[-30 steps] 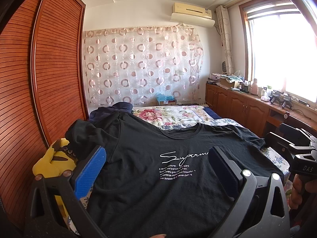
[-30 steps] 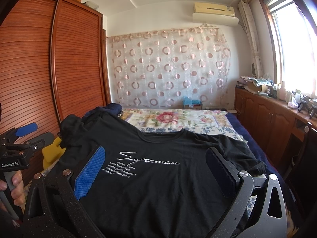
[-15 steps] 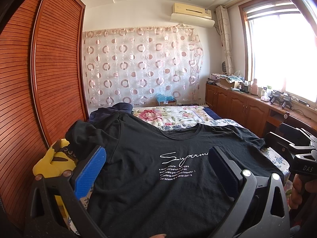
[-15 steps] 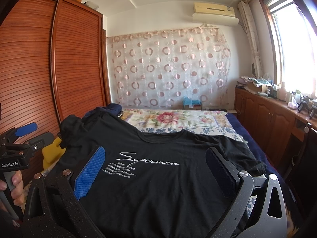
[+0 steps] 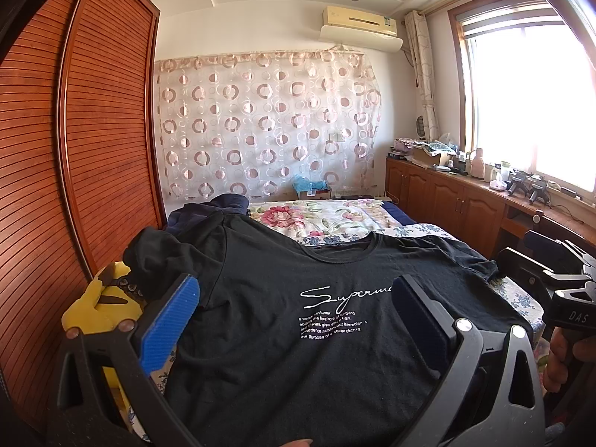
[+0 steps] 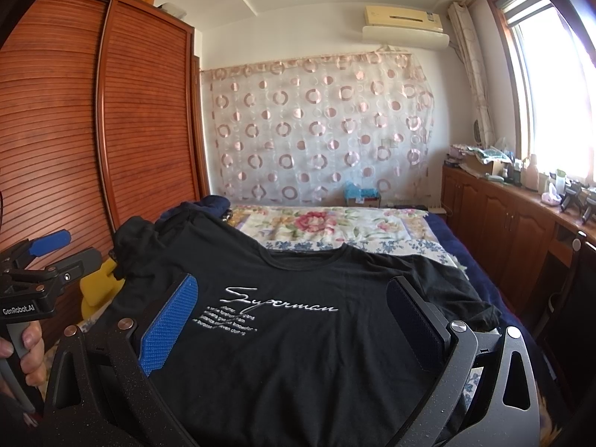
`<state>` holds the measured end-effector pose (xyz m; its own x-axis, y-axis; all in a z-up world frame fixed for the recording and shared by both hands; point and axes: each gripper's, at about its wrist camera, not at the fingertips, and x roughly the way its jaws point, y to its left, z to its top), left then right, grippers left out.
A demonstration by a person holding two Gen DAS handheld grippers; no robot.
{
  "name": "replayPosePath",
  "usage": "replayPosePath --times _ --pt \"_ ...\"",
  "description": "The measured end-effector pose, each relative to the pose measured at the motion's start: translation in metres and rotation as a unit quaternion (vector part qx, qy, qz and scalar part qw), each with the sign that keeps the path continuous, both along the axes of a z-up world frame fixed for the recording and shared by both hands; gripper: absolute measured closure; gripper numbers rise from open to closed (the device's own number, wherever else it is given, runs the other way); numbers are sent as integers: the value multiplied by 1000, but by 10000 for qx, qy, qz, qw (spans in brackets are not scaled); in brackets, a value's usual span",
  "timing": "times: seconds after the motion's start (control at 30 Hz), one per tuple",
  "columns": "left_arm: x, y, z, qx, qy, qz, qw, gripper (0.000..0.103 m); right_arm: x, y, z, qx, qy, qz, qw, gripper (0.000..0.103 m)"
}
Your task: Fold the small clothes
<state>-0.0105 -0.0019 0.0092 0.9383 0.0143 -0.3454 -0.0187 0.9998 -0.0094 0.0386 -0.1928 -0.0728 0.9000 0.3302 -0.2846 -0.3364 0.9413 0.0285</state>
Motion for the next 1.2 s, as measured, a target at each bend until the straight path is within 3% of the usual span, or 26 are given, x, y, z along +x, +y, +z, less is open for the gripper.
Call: replayPosePath --times 0.3,0.5,0.8,1.2 --pt "0 0 0 -16 34 -4 10000 0 1 -2 -1 7 2 7 10000 0" --pt "11 9 -10 -114 284 23 9995 0 -3 4 2 36 90 61 9999 0" --pt "35 47 -35 -99 591 343 9976 0 24 25 -17 -110 249 254 9993 0" --pt "82 106 -43 81 905 666 9936 0 85 44 -40 -406 651 725 9944 0"
